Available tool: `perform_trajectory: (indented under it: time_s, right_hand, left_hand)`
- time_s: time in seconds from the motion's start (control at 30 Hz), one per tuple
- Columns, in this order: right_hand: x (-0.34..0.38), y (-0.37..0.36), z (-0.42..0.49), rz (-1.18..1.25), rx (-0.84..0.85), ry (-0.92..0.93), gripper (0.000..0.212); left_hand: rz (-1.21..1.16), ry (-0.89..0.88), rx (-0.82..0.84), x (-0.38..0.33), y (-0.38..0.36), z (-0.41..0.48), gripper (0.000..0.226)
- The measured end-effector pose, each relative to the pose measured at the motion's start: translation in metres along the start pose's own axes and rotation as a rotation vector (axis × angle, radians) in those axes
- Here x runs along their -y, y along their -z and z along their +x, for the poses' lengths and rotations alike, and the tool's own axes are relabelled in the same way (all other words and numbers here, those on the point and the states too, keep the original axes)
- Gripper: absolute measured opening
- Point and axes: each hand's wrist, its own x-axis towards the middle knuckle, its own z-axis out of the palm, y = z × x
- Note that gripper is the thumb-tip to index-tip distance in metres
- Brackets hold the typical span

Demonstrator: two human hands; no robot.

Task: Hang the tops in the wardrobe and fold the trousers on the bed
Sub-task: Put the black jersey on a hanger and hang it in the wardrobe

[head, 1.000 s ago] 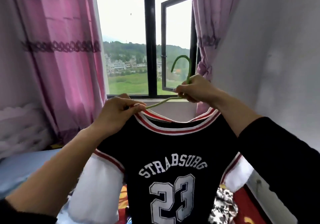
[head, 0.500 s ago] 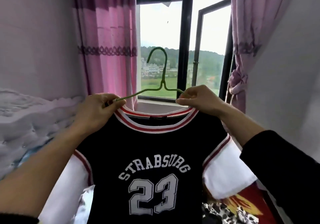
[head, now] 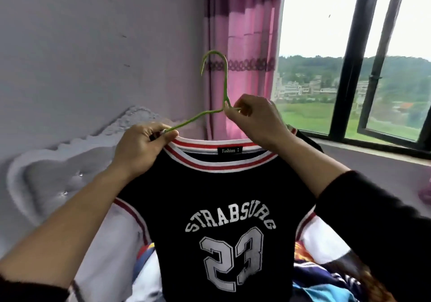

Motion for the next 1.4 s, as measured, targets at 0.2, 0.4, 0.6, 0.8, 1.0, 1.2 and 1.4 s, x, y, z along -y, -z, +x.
perform_trajectory:
  time_s: [0.2, 0.4, 0.6, 0.8, 1.0, 1.2, 1.4]
  right_hand:
    - [0.082, -0.073, 0.026, 0.104, 0.084, 0.02, 0.048]
    - [0.175, -0.145, 0.032, 0.261, 0.208, 0.014, 0.042]
    - [0.283, -0.237, 0.026, 0.387, 0.402, 0.07, 0.043]
    - [0.398, -0.322, 0.024, 0.476, 0.556, 0.129, 0.037]
    - [0.508, -0.392, 0.033, 0.584, 0.667, 0.208, 0.032]
    - [0.599, -0.469, 0.043, 0.602, 0.737, 0.269, 0.035]
    - [0.689, -0.549, 0.06, 0.483, 0.938, 0.383, 0.037]
  left_hand:
    - [0.02, 0.103, 0.047, 0.031, 0.094, -0.035, 0.019]
    - [0.128, 0.226, 0.0, 0.09, 0.21, -0.071, 0.018]
    - [0.202, 0.374, -0.033, 0.157, 0.331, -0.117, 0.012]
    - [0.384, 0.466, -0.033, 0.209, 0.439, -0.16, 0.01]
    - [0.694, 0.6, -0.1, 0.272, 0.547, -0.206, 0.038]
    - [0.834, 0.704, -0.171, 0.332, 0.636, -0.24, 0.043]
    - [0.857, 0.784, -0.244, 0.414, 0.716, -0.255, 0.039]
